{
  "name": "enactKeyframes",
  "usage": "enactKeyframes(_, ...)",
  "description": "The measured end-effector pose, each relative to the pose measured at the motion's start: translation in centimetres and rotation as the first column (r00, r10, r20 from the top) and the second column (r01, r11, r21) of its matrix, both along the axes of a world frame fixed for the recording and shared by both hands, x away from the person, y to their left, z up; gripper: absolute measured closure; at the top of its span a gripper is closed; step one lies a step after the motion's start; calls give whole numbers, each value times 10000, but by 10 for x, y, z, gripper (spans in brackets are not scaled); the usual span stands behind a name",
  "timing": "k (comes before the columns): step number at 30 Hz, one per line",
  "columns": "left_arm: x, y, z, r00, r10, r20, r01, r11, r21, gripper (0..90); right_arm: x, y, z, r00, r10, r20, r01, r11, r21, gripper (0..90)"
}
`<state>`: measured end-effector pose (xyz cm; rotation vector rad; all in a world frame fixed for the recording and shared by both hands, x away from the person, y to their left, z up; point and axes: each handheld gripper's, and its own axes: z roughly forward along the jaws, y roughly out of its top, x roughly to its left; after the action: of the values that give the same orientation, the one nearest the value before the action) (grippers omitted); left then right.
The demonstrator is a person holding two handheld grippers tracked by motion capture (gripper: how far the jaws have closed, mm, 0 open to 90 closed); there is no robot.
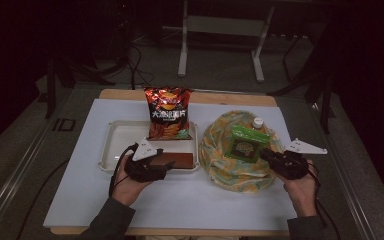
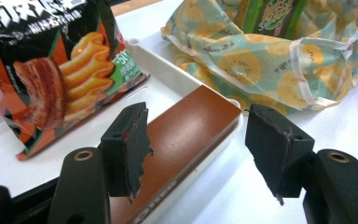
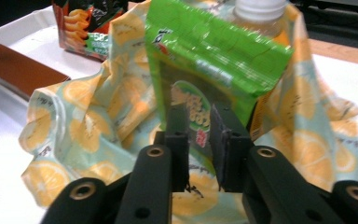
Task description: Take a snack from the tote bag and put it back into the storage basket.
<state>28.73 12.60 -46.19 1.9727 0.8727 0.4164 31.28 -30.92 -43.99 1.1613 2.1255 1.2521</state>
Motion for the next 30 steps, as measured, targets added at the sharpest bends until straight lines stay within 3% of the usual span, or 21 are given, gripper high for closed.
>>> enactKeyframes(9,-10,7,-14,9998,-109,-176,108,9999,-33,384,7,-5,10,10000,-26,83,26,10000,-7,663)
enactKeyframes(21,-20,20,-19,9999,-90,-50,89,9997,-236,380,18,-11,12,9989,-477,23,477,9987,-184,589)
enactKeyframes(30,-20,22,-22,9997,-188,-133,184,9994,-307,379,31,-10,10,10000,10,-53,-12,9988,-483,487)
